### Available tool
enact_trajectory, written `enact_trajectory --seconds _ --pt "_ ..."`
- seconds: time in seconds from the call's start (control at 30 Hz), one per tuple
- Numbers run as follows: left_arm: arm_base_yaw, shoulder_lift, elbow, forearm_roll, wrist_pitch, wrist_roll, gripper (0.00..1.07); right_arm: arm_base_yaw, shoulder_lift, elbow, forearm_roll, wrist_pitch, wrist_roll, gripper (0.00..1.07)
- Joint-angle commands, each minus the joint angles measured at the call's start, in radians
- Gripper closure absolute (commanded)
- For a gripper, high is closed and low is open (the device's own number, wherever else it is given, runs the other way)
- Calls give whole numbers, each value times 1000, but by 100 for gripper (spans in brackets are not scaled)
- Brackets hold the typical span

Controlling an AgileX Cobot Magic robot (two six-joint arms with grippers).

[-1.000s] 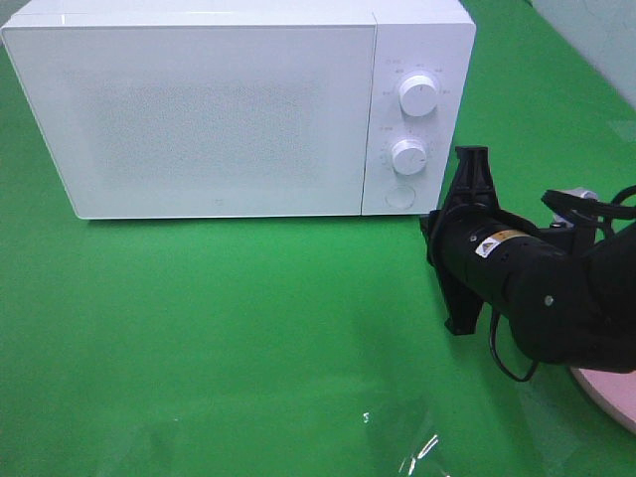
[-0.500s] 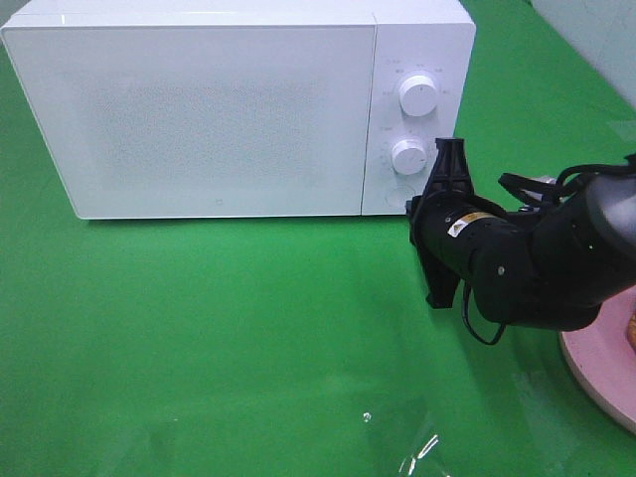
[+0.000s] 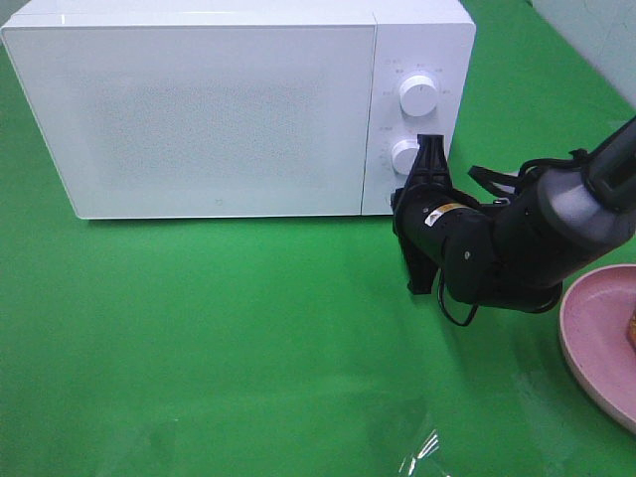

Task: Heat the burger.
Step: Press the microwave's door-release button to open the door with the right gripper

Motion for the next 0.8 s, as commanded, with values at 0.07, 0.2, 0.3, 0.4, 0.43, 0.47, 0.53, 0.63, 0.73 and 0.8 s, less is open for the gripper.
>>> enact_trajectory --seconds 0.07,0.2,0.3,0.4,0.43,0.47,0.53,0.63,0.73,0.8 --pt "3 -15 0 -4 -7 -9 10 -12 13 -21 4 -2 -4 107" --pt "3 -15 0 -4 -7 -9 10 -25 27 -35 -4 -5 -4 107" --pt "3 -15 0 -4 -7 -9 10 -37 28 -35 -3 -14 -8 107" --pt "3 -15 0 -4 -7 -9 10 -40 34 -38 4 -14 -7 107" --pt "3 -15 0 -4 -7 -9 10 -40 34 -38 4 -14 -7 107" --pt "3 -15 0 -4 -7 -9 10 -40 42 -49 -4 -15 -7 107" --pt "3 -15 0 -4 -7 -9 10 -40 45 -55 -5 -14 -7 107" --pt "3 -15 0 -4 -7 -9 10 -40 45 -71 -21 -15 0 107" --pt "3 -15 0 -4 -7 -9 10 -40 45 -77 -22 -15 3 107" --pt "3 -15 0 -4 -7 -9 10 -40 45 -82 -9 -22 3 107"
